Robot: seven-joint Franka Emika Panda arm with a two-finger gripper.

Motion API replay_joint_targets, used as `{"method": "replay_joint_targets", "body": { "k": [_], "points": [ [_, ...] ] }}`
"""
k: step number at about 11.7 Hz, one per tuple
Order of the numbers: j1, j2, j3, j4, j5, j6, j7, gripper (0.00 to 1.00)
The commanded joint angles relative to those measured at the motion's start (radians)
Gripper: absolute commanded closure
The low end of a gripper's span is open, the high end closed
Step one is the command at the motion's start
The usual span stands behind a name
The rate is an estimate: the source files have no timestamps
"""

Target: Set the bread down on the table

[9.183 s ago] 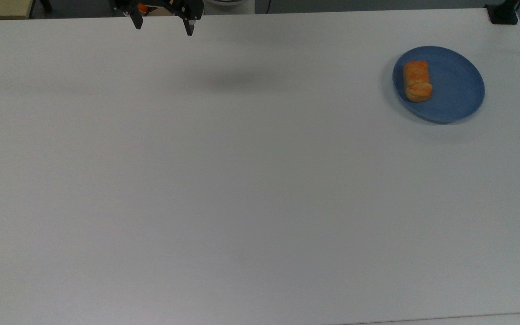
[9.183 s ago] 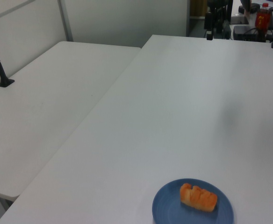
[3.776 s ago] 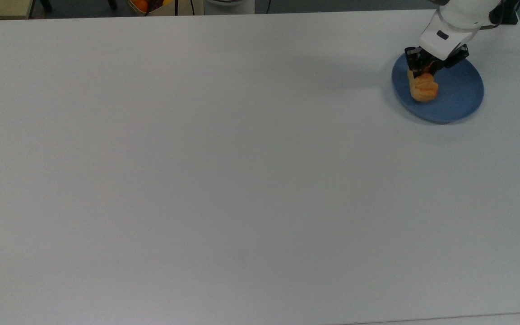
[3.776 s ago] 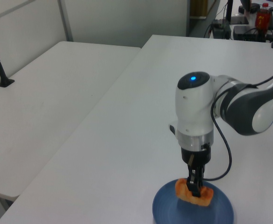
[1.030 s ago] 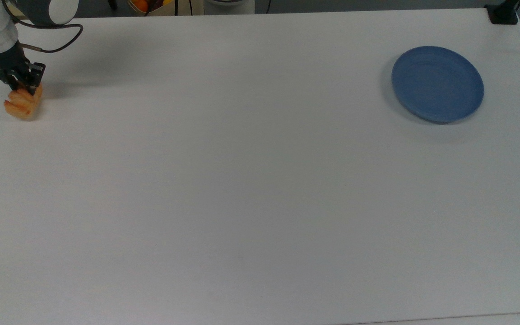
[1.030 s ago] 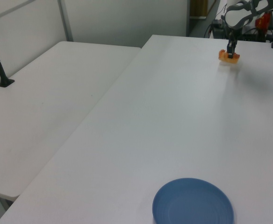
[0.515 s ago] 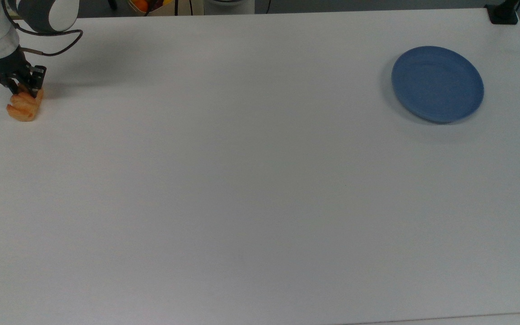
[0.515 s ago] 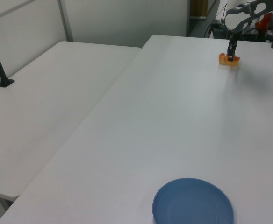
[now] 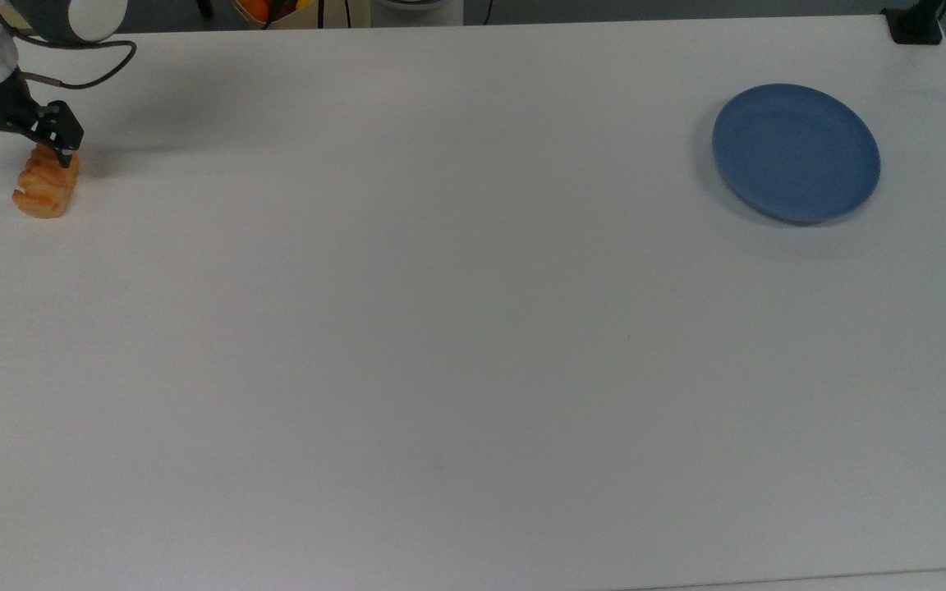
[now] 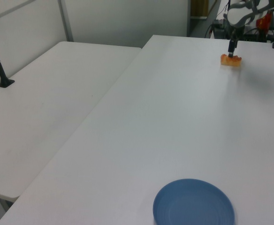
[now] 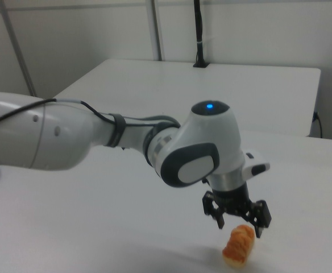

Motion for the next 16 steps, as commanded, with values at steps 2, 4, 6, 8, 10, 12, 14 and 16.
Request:
{"method": "replay_joint_targets", "body": {
  "k": [2, 4, 6, 8, 10, 12, 14, 16],
  "points": [
    [0.112, -0.191, -0.005, -0.022, 0.028, -0.205, 0.162, 0.00],
    [0.207, -0.274, 0.032, -0.028, -0.001, -0.308, 0.364, 0.00],
    [0.216, -0.349, 0.199, -0.028, -0.096, -0.384, 0.623, 0.00],
    [0.223, -0.396, 0.354, -0.031, -0.118, -0.472, 0.778, 0.00],
    [0.233, -0.423, 0.492, -0.067, -0.115, -0.501, 0.857, 0.00],
    [0.233, -0.443, 0.523, -0.064, -0.087, -0.498, 0.866, 0.00],
    [0.233, -0.431, 0.525, -0.068, -0.035, -0.490, 0.856, 0.00],
    [0.235, -0.420, 0.528, -0.077, -0.026, -0.467, 0.865, 0.00]
  ]
}}
